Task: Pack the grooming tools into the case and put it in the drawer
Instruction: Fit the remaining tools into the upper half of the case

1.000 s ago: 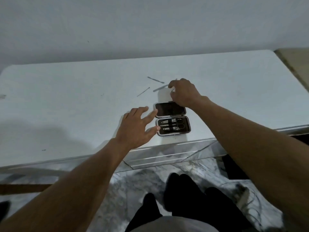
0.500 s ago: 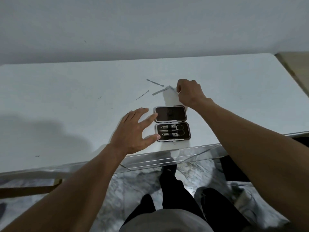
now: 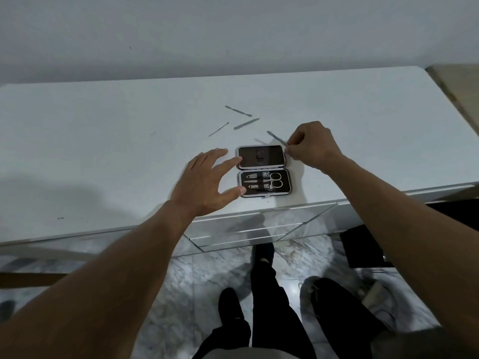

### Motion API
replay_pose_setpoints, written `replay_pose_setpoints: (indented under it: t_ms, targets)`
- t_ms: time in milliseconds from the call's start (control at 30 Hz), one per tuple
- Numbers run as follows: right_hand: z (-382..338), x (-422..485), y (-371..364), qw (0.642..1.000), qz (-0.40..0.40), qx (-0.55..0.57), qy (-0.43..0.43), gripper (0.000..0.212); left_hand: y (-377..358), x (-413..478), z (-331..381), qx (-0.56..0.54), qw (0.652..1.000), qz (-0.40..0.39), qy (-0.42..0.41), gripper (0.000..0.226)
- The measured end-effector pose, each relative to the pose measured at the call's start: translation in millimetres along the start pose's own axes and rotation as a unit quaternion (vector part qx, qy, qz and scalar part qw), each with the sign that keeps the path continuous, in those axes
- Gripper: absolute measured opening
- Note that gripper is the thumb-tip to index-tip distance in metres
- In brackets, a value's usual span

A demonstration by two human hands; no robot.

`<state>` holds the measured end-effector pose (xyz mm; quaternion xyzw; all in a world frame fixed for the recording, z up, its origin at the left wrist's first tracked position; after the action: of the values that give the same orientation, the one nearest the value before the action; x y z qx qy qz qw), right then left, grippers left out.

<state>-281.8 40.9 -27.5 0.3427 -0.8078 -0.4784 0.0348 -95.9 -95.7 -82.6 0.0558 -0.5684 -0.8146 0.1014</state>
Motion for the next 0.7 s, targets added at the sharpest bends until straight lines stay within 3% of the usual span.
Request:
replay_pose_setpoints:
  t_ms: [200, 700]
  targets:
    - [12, -13, 4, 0.999, 0.006, 0.016, 0.037, 0.024, -1, 0, 0, 0.002, 1.0, 0.004, -0.002, 0.071]
    - [-8, -13, 2, 0.982, -0.027, -0.14, 0.12, 0.014, 0, 0, 3, 0.003, 1.0, 0.003, 0.006, 0.071]
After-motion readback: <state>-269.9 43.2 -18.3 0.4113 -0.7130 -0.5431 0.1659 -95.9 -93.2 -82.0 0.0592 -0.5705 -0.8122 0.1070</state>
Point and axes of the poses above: each hand's wrist, its own x-axis towards the middle knuckle, its own y-axis out of the back of the hand, z = x × y, the point moved 9 cm from there along x, towards the middle knuckle, and after that the axes turned 6 degrees about -z, right-handed, at the moved point
